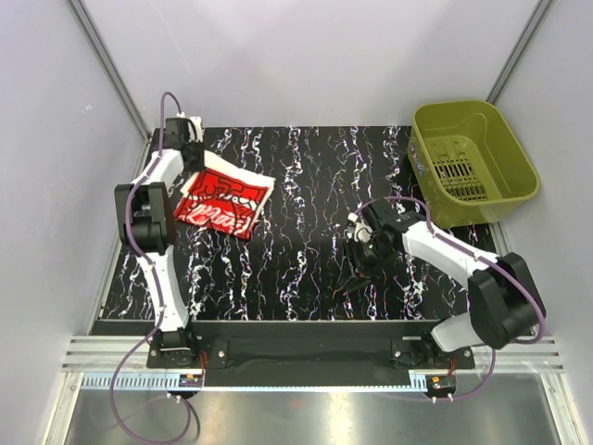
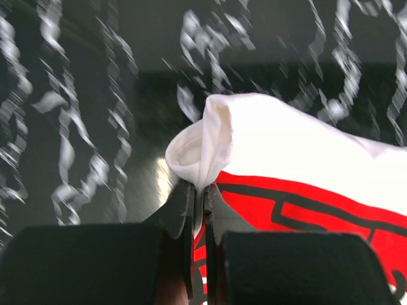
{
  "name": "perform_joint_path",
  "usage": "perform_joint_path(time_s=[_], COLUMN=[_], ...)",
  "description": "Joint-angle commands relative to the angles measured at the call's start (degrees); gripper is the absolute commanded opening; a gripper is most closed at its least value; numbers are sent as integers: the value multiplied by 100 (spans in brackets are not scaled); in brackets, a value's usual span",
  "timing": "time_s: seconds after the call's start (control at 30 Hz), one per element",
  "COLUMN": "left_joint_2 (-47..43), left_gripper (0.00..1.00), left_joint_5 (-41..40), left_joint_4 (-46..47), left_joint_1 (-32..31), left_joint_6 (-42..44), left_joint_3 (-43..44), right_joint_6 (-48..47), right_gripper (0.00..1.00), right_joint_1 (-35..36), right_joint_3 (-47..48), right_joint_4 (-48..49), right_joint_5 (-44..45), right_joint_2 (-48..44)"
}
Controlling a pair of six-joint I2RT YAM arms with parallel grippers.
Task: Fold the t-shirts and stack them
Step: Neatly place the folded tshirt to the corner
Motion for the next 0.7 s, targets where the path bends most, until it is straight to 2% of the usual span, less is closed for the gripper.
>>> perform_joint_path(time_s=[0.0,0.2,0.37,0.43,0.57,0.67], left_joint_2=[434,1199,1665,1753,2157,2272], left_gripper=[0,0,0,0,0,0], left_joint_5=[-438,-886,-895,-913,-991,-1027], left_joint_4=[292,459,766,1029,952,1118], left_joint_1=[258,653,794,785,794,847], left_joint_6=[123,-201,-588,-606,-413,-316], left_joint_3=[1159,2330,2736,2797,3568,3650], right_joint_6=[-333,-492,-553,-597,-641,-589], right_gripper=[44,44,44,44,44,44], right_joint_1=[-257,-715,-970,-1075,-1216,-1330], right_joint_3=[396,887,1319,1547,1820,1926], right_joint_4=[-301,-423,-555,-652,-775,-793], right_joint_5=[115,36,19,36,63,19], right_joint_2=[312,1015,1516,1656,1955,2113])
